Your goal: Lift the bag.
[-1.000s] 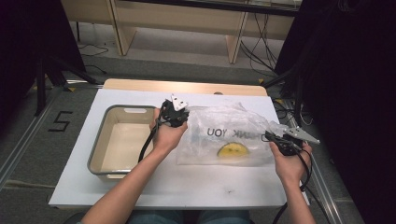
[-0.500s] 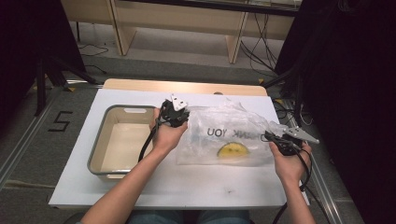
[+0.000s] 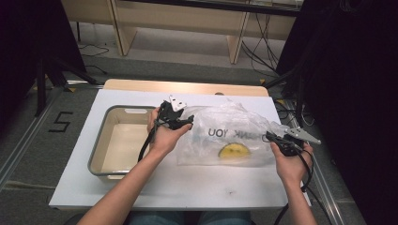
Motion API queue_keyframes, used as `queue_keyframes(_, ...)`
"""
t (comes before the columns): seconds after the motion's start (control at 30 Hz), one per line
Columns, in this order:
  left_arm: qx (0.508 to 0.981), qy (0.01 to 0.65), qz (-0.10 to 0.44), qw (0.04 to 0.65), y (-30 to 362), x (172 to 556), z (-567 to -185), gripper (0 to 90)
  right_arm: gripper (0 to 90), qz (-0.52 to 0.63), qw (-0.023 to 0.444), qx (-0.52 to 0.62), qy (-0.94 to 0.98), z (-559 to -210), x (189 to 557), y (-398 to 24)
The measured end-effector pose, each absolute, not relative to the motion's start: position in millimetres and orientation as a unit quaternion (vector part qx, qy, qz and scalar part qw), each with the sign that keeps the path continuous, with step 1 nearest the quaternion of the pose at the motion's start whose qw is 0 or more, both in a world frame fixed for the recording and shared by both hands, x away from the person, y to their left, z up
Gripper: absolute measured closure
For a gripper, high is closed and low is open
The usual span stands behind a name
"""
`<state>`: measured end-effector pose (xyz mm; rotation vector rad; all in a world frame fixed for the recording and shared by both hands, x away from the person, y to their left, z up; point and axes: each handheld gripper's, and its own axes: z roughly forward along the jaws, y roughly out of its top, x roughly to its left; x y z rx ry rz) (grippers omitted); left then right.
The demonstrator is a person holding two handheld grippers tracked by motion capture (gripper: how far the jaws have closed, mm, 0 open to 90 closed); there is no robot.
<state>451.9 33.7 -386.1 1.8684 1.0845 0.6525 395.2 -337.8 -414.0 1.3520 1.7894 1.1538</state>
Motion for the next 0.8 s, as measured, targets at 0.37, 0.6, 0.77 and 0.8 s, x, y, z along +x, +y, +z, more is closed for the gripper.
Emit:
queue_keyframes(0.37,0.767,0.437,0.228,0.411,46,444,-388,27.7,89.8,0.438,0.304,0.513,0.673,-414,395,-338)
queue_keyframes(0.6,0.774,0.424,0.230,0.411,49,435,-388,27.4,88.7,0.438,0.311,0.509,0.673,-413,394,-340)
queue_keyframes(0.77,0.773,0.419,0.233,0.416,50,427,-389,27.6,84.3,0.437,0.316,0.508,0.672,-412,392,-341)
queue_keyframes(0.8,0.771,0.419,0.233,0.418,50,426,-389,27.6,82.5,0.437,0.319,0.506,0.672,-412,392,-341)
